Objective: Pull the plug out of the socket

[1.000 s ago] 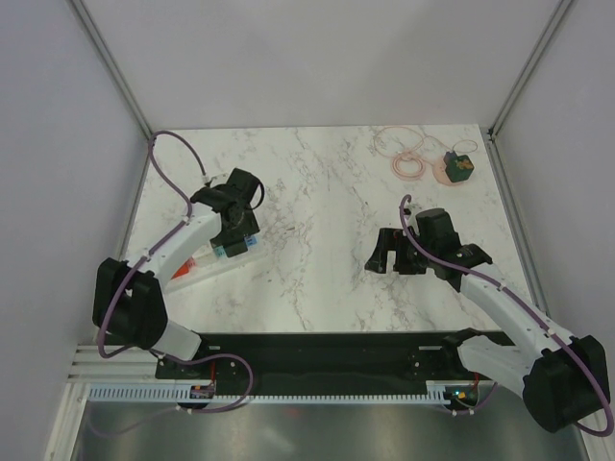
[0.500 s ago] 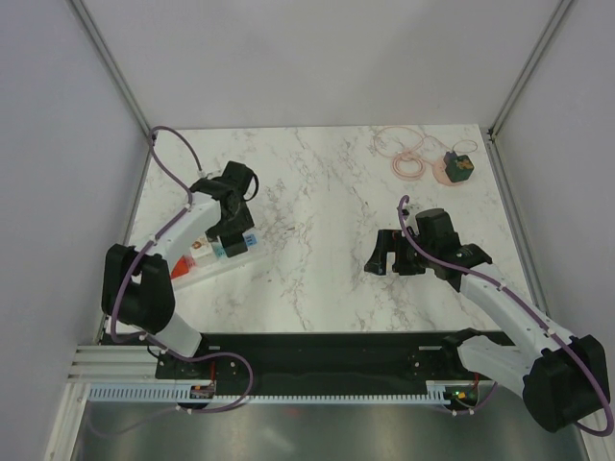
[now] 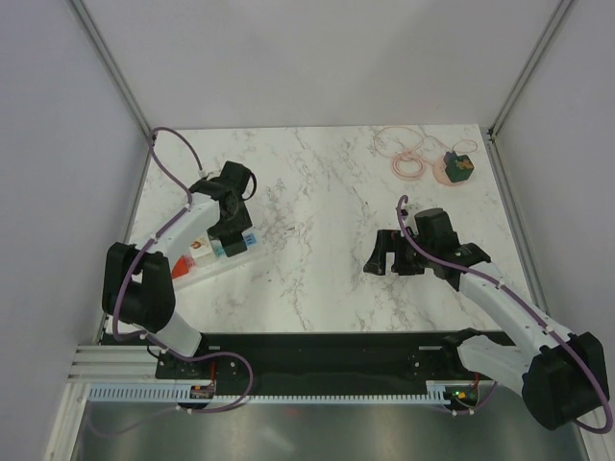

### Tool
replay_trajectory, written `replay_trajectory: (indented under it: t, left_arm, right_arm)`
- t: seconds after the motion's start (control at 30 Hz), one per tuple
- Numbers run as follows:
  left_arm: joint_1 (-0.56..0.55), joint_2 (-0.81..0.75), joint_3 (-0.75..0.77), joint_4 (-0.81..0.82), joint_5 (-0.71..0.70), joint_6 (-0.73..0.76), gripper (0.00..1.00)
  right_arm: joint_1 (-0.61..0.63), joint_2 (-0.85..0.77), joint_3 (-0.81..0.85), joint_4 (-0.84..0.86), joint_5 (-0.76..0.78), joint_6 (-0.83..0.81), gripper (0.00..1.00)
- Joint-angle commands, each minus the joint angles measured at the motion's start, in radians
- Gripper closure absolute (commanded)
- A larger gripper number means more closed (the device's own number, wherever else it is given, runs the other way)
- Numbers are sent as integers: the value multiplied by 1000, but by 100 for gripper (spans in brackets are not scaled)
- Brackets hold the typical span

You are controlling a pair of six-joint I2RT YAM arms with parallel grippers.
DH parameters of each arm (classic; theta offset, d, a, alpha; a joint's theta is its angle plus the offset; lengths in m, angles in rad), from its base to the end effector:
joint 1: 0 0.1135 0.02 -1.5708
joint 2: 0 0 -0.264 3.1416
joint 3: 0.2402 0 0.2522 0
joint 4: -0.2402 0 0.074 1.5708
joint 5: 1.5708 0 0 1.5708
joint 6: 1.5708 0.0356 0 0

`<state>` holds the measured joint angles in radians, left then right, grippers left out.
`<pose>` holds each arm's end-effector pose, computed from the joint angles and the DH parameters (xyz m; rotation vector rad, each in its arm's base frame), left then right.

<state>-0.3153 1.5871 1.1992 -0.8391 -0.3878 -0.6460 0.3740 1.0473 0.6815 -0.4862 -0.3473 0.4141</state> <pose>0.2987 -0.0833 0.2397 -0.5254 2.5996 0.2487 0.1901 0.0876 0.2297 -0.1146 2.5032 0.7657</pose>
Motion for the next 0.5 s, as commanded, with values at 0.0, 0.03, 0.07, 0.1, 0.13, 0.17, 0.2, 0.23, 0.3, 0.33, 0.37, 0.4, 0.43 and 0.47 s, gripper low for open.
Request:
replay_trajectory:
  t: [0.0, 0.03, 0.07, 0.1, 0.13, 0.17, 0.2, 0.23, 0.3, 0.33, 0.37, 0.4, 0.43, 0.47]
  left_arm:
    - [5, 11, -7, 51, -6, 49, 34]
    - [5, 11, -9, 55, -3, 54, 36]
    - [5, 11, -10, 60, -2, 58, 37]
    - [7, 10, -15, 67, 7, 71, 38]
    - [5, 11, -16, 72, 15, 80, 40]
    - [7, 10, -18, 77, 26, 89, 42]
    - [5, 5, -32, 84, 49, 103, 43]
    - [4, -1, -42, 103, 62, 109, 47]
    - [4, -21, -81, 130, 116, 123, 51]
    - [4, -29, -93, 149, 130, 126, 55]
    - [5, -35, -104, 155, 148, 128, 57]
    - [1, -47, -124, 162, 177, 135, 62]
    - [-4, -52, -131, 164, 185, 138, 64]
    - [-11, -56, -138, 164, 193, 141, 64]
  right_arm:
    - [3, 11, 30, 27, -30, -6, 2]
    - [3, 17, 29, 34, -35, 0, 2]
    - [5, 22, 27, 47, -39, 0, 2]
    - [3, 31, 24, 55, -51, 3, 2]
    - [3, 37, 21, 64, -58, 6, 2]
    - [3, 43, 20, 86, -68, 6, 2]
    - [3, 49, 16, 95, -76, 12, 2]
    - [3, 65, 13, 107, -94, 15, 2]
    - [5, 83, 6, 147, -113, 31, 2]
    - [5, 89, 4, 162, -123, 38, 2]
    - [8, 95, 3, 191, -133, 54, 2]
    - [9, 109, 3, 205, -137, 60, 2]
    - [12, 120, 4, 218, -140, 68, 2]
    - [17, 129, 7, 237, -150, 72, 2]
